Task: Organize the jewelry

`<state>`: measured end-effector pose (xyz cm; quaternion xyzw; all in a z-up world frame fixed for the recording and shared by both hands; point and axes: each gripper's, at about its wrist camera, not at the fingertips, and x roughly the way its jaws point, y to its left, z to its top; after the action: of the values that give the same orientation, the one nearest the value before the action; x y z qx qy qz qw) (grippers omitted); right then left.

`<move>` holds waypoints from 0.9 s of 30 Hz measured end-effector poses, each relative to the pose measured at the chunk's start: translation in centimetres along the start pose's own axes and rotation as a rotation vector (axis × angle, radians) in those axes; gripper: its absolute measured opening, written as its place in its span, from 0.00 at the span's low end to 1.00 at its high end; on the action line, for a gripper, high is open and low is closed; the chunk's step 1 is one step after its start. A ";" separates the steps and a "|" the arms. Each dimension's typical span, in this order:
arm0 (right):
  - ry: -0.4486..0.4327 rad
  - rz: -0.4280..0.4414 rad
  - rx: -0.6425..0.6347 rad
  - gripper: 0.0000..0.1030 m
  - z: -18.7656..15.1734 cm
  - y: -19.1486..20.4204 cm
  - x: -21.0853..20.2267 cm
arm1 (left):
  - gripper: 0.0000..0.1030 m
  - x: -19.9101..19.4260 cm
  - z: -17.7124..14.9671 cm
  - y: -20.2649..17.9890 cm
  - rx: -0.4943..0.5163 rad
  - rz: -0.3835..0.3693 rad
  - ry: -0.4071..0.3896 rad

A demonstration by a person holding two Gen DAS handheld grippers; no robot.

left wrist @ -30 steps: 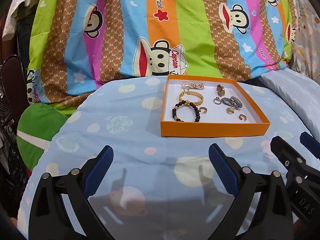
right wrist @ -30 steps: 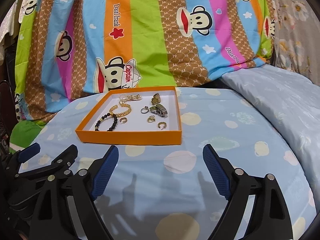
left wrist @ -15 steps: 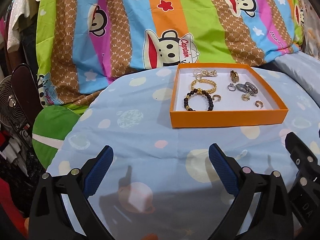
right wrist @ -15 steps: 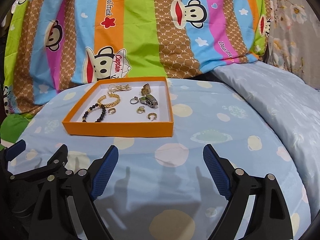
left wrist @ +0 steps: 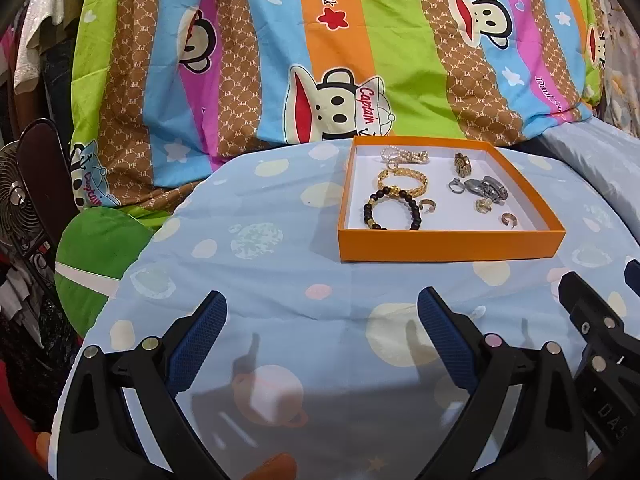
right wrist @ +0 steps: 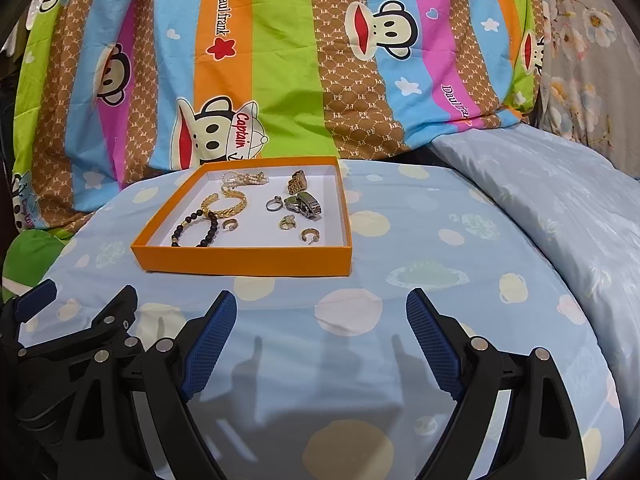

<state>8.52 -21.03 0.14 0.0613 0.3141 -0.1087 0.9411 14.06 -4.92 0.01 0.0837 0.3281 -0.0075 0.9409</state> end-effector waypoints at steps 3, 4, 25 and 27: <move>0.003 0.002 0.004 0.83 0.1 -0.1 0.1 | 0.91 -0.2 0.0 0.0 0.001 0.000 -0.010; 0.001 -0.001 0.002 0.83 0.1 -0.1 0.1 | 0.91 -0.2 0.0 0.0 0.000 0.000 -0.011; -0.021 -0.004 -0.024 0.83 0.0 0.4 -0.3 | 0.91 -0.6 0.0 0.5 -0.026 0.005 -0.034; -0.022 -0.005 -0.024 0.83 0.0 0.4 -0.3 | 0.91 -0.6 0.0 0.5 -0.026 0.004 -0.034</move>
<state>8.40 -20.60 0.33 0.0481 0.3054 -0.1080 0.9449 13.60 -4.51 0.49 0.0721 0.3119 -0.0026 0.9474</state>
